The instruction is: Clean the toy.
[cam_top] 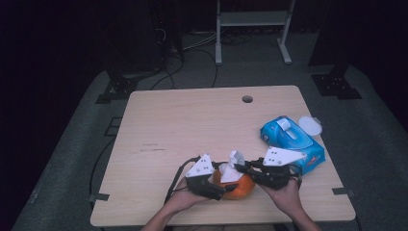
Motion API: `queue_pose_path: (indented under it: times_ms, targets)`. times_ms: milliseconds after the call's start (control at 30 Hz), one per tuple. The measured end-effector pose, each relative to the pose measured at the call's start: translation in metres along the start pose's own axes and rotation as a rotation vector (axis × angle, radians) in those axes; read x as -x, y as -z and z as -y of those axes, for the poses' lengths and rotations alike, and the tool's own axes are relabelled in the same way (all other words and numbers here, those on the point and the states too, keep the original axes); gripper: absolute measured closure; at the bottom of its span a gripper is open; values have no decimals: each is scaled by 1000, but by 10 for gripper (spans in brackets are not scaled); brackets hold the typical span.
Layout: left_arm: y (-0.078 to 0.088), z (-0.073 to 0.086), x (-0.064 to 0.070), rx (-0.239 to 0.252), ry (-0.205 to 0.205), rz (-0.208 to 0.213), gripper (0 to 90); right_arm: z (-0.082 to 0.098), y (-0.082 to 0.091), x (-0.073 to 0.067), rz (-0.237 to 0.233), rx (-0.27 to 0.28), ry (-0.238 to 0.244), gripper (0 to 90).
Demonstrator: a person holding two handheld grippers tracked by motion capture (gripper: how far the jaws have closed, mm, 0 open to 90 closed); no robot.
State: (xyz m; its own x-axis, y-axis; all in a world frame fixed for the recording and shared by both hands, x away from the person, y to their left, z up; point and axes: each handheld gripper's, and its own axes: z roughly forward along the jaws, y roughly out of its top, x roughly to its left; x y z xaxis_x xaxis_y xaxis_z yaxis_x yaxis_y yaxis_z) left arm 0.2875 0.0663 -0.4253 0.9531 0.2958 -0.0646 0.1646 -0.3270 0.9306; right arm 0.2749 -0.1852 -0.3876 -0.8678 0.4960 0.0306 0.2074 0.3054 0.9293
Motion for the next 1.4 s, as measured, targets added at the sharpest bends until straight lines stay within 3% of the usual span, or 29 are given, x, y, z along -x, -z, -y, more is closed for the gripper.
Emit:
queue_pose_path:
  times_ms: [67, 167, 300, 367, 433, 500, 633, 900, 1167, 1400]
  targets:
    - [0, 1, -2, 9, 16, 5, 215, 4, 5, 6, 29, -4, -22, 810]
    - [0, 2, -1, 11, 4, -3, 294, 8, 9, 12, 34, 3, -61, 810]
    - [-4, -2, 5, 2, -31, -6, 320, 2, 4, 2, 8, 11, -37, 811]
    - [-7, -3, 11, -10, -70, -7, 322, -1, -2, -6, -26, 7, -15, 811]
    - [-8, -3, 16, -21, -105, -11, 325, -3, -7, -13, -27, -11, 22, 811]
    - [-7, -3, 15, -16, -101, -11, 335, -3, -9, -11, -19, -14, 18, 813]
    - [-3, -1, 10, -8, -71, -17, 346, 0, -3, 0, 9, -8, -31, 813]
    - [5, 6, -9, 30, 58, -24, 349, 19, 12, 23, 24, 4, -139, 812]
    - [7, 7, -12, 37, 87, -33, 349, 13, 10, 17, 4, 18, -115, 810]
    - [11, 9, -17, 47, 137, -44, 356, 26, 10, 27, 22, -23, -158, 810]
